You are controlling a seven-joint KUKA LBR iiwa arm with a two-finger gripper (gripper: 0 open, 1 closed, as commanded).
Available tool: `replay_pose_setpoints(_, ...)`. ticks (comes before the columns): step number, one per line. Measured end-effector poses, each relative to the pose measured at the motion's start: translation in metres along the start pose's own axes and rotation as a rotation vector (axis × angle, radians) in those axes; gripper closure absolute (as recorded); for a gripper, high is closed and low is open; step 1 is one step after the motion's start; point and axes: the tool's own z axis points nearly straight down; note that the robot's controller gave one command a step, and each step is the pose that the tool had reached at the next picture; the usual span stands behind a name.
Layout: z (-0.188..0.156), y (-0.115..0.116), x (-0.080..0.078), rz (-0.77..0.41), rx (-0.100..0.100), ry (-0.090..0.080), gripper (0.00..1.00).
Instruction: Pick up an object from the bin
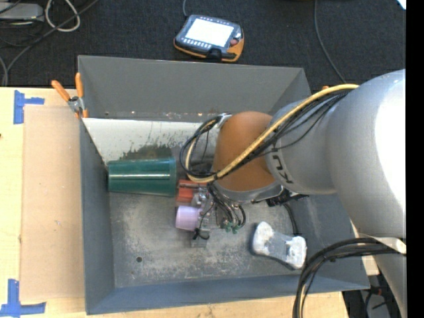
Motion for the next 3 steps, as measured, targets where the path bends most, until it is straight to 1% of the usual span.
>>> replay_pose_setpoints(1,-0.103,0.003,0.005,-0.014,0.001,-0.005,1.0)
replay_pose_setpoints(2,-0.176,-0.015,0.004,-0.023,0.002,-0.011,0.0)
replay_pose_setpoints(3,-0.172,-0.015,0.005,-0.024,0.002,-0.004,0.0)
